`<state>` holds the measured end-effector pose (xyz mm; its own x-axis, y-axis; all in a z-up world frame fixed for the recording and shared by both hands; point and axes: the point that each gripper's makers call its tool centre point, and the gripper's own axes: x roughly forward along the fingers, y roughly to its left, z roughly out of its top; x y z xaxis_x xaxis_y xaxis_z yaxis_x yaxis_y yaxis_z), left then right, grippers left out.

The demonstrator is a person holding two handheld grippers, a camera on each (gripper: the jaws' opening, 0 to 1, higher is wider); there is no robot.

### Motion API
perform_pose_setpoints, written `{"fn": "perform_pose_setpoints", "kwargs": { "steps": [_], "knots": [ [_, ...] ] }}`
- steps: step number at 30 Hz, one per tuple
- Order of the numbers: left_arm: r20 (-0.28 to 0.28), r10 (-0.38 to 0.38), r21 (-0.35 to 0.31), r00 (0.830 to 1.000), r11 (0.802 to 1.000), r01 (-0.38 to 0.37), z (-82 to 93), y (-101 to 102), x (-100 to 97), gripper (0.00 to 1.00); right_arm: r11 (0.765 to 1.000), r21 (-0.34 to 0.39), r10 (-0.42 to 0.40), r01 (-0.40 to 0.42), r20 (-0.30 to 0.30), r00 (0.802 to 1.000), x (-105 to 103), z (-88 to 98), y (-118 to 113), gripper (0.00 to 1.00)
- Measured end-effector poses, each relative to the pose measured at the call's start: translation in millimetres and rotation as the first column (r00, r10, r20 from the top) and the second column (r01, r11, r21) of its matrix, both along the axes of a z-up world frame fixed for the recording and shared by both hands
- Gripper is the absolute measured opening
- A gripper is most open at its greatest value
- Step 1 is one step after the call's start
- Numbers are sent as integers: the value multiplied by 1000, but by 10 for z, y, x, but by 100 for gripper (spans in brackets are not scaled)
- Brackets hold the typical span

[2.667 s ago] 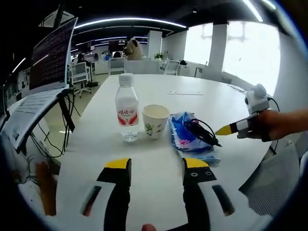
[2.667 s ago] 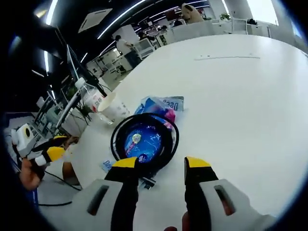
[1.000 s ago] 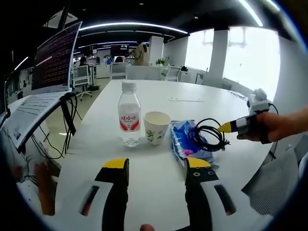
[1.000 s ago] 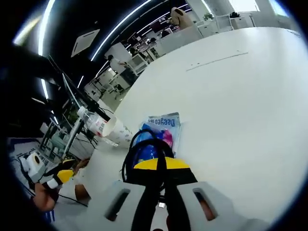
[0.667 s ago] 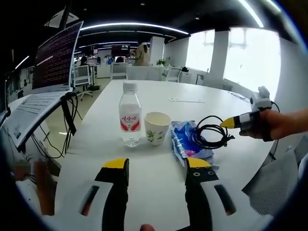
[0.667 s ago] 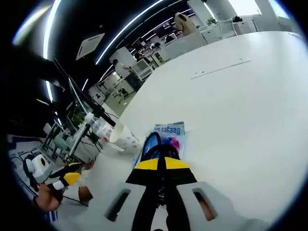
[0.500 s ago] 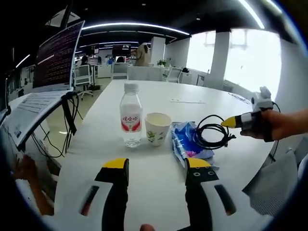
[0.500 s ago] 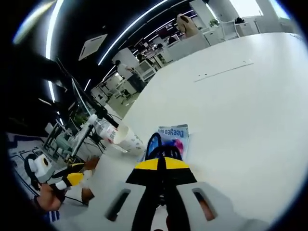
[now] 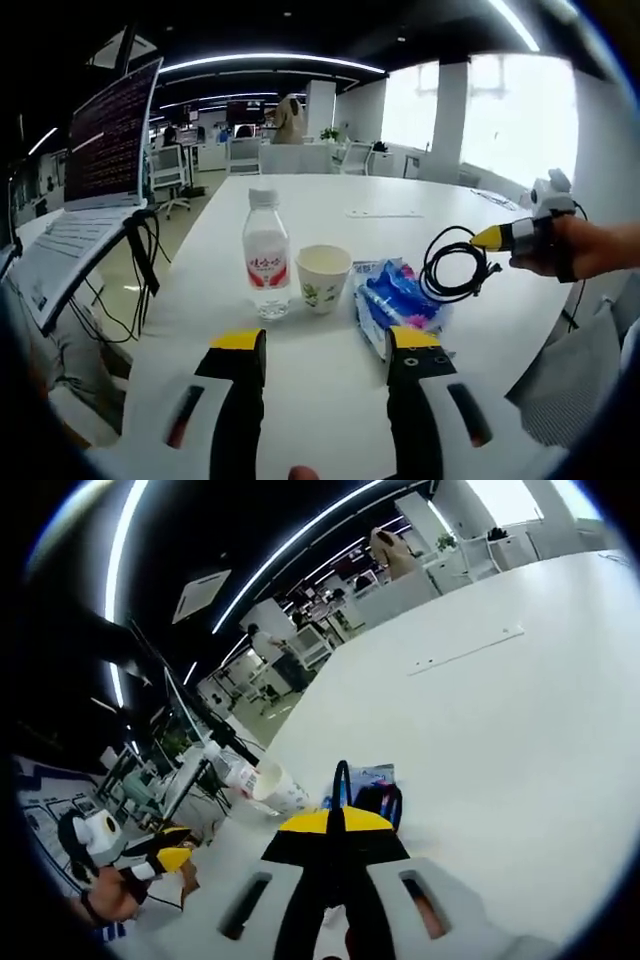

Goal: Arrange the tabletop items into an orderly group along one side of the table until the central work area is clear of visible clutter.

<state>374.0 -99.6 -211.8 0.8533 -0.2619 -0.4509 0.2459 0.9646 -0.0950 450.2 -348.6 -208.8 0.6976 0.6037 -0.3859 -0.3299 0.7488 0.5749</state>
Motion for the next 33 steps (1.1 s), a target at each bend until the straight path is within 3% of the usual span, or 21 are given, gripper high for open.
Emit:
{"fn": "perform_pose_setpoints", "kwargs": {
  "steps": [15, 23, 33],
  "knots": [
    [6, -18, -11, 1000, 1000, 18, 34, -56, 81, 48, 995, 28, -93, 92, 37, 995, -40, 204, -468, 0],
    [3, -24, -16, 1000, 1000, 24, 21, -88, 93, 48, 991, 9, -131, 131, 13, 991, -132, 78, -654, 0],
    [-7, -32, -21, 999, 999, 31, -10, -112, 77, 48, 990, -12, -141, 140, -50, 989, -264, -204, -696, 0]
  ]
}}
